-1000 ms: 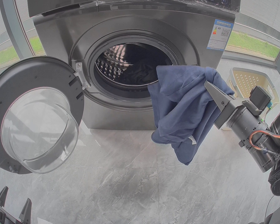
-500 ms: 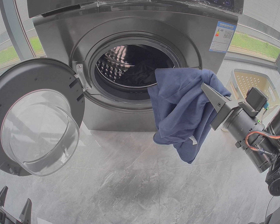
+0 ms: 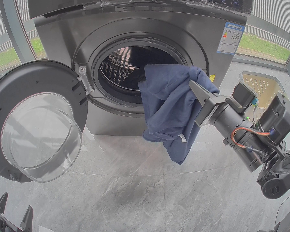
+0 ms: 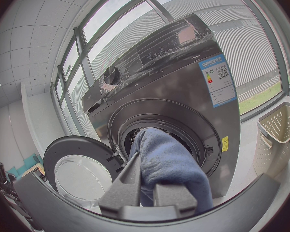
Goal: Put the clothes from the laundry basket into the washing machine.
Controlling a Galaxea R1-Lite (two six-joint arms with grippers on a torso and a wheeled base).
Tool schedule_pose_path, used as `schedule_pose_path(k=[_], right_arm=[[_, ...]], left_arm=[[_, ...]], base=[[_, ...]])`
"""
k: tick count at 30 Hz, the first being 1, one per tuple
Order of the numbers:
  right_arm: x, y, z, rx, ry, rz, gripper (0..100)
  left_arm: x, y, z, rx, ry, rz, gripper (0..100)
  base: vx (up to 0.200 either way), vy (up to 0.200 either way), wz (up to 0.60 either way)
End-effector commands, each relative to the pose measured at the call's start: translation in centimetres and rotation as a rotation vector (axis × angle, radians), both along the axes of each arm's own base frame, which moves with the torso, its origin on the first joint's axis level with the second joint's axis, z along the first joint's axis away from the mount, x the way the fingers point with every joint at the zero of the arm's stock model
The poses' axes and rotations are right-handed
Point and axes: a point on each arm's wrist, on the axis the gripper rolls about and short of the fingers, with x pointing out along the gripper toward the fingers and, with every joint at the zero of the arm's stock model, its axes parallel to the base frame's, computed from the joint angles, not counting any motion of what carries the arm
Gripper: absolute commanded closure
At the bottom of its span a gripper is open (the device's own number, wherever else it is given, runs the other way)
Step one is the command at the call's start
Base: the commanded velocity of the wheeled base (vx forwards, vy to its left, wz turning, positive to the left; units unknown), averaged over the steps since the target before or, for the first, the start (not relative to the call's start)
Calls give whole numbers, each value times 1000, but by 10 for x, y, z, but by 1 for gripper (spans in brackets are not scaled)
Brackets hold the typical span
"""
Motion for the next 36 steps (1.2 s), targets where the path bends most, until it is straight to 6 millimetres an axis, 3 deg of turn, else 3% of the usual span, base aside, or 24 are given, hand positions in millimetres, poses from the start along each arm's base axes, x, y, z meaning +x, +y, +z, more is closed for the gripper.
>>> schedule_pose_path(k=[1, 12, 18, 20, 22, 27, 28, 30, 36], right_arm=[[5, 5, -7, -15, 15, 1, 100], [5, 16, -12, -29, 26, 31, 100], [12, 31, -19, -42, 33, 57, 100], [13, 35, -15, -32, 21, 63, 100], [15, 38, -11, -25, 11, 70, 100], [26, 49, -11, -15, -4, 80, 100], [30, 51, -9, -10, -13, 76, 100], [34, 54, -8, -5, -17, 76, 100], [40, 58, -4, 10, -33, 73, 100]], left_arm=[[0, 0, -5, -1, 0, 0, 0], [0, 0, -5, -4, 0, 0, 0], [0, 0, -3, 17, -25, -12, 0], [-8, -1, 25, 5, -161, -22, 0], [-9, -1, 45, 6, -178, -59, 0], [6, -3, 51, -7, -54, -222, 0], [17, -6, 50, -44, 50, -365, 0], [31, -8, 55, -65, 141, -448, 0], [80, -19, 78, -62, 233, -539, 0]], base=[[0, 0, 0], [0, 0, 0], [0, 0, 0], [0, 0, 0], [0, 0, 0], [0, 0, 0], [0, 0, 0], [0, 0, 0], [0, 0, 0]])
